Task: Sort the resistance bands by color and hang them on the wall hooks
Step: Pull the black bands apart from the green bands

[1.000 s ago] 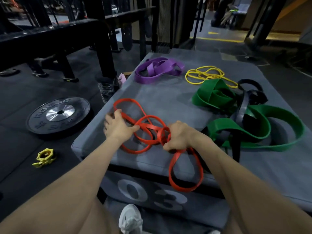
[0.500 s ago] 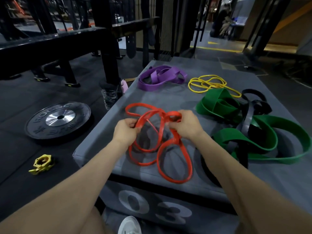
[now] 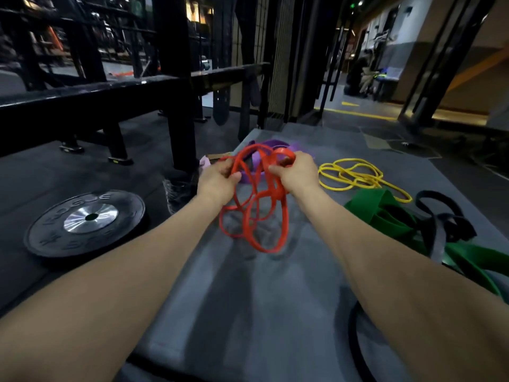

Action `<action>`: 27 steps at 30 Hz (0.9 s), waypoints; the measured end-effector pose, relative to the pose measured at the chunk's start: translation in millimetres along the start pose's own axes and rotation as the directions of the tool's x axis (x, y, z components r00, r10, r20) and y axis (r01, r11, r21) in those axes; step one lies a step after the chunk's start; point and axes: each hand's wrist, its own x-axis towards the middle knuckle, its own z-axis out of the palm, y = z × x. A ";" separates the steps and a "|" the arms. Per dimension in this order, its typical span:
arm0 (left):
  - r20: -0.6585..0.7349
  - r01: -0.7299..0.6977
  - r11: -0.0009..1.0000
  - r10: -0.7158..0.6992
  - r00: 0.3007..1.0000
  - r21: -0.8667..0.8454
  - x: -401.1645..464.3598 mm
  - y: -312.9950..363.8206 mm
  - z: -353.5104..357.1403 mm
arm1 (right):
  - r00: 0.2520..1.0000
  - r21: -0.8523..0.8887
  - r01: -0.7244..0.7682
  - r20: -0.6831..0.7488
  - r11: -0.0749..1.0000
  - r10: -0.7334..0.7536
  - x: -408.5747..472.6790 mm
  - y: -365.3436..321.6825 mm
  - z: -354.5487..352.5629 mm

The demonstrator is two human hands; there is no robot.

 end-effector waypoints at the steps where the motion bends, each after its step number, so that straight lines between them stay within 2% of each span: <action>1: 0.015 0.013 0.994 -0.015 1.000 0.108 1.8 -6.0 3.2 | 0.997 -0.009 -0.028 0.074 1.000 0.028 1.0 4.7 6.6; 2: 0.022 0.031 0.979 -0.036 0.999 0.201 1.0 -12.4 5.9 | 0.987 -0.020 -0.052 0.151 0.998 0.055 -0.1 10.3 12.1; 4: 0.032 0.057 0.958 -0.069 0.997 0.283 -5.0 -24.5 11.0 | 0.965 -0.059 -0.086 0.242 0.995 0.098 -6.8 20.5 16.9; 9: -0.073 0.065 0.957 -0.046 0.996 0.283 -20.9 -24.1 18.5 | 0.964 -0.082 -0.018 0.262 0.997 0.039 -27.3 37.1 2.1; 13: -0.065 0.038 0.956 -0.019 0.998 0.291 -42.4 7.2 26.4 | 0.976 -0.109 0.055 0.218 0.993 -0.030 -48.1 44.2 -30.6; 16: 0.009 -0.016 0.960 0.014 1.000 0.278 -66.8 31.2 42.4 | 0.983 -0.136 0.076 0.176 0.988 -0.051 -66.3 52.9 -61.6; 19: 0.116 -0.079 0.977 0.057 0.992 0.196 -98.4 58.4 66.2 | 0.993 -0.156 0.052 0.117 0.986 -0.034 -91.2 65.9 -99.1; 27: 0.344 -0.198 0.973 0.146 0.927 0.121 -179.8 106.8 133.9 | 0.996 -0.187 -0.058 -0.076 0.981 0.045 -150.7 111.0 -193.5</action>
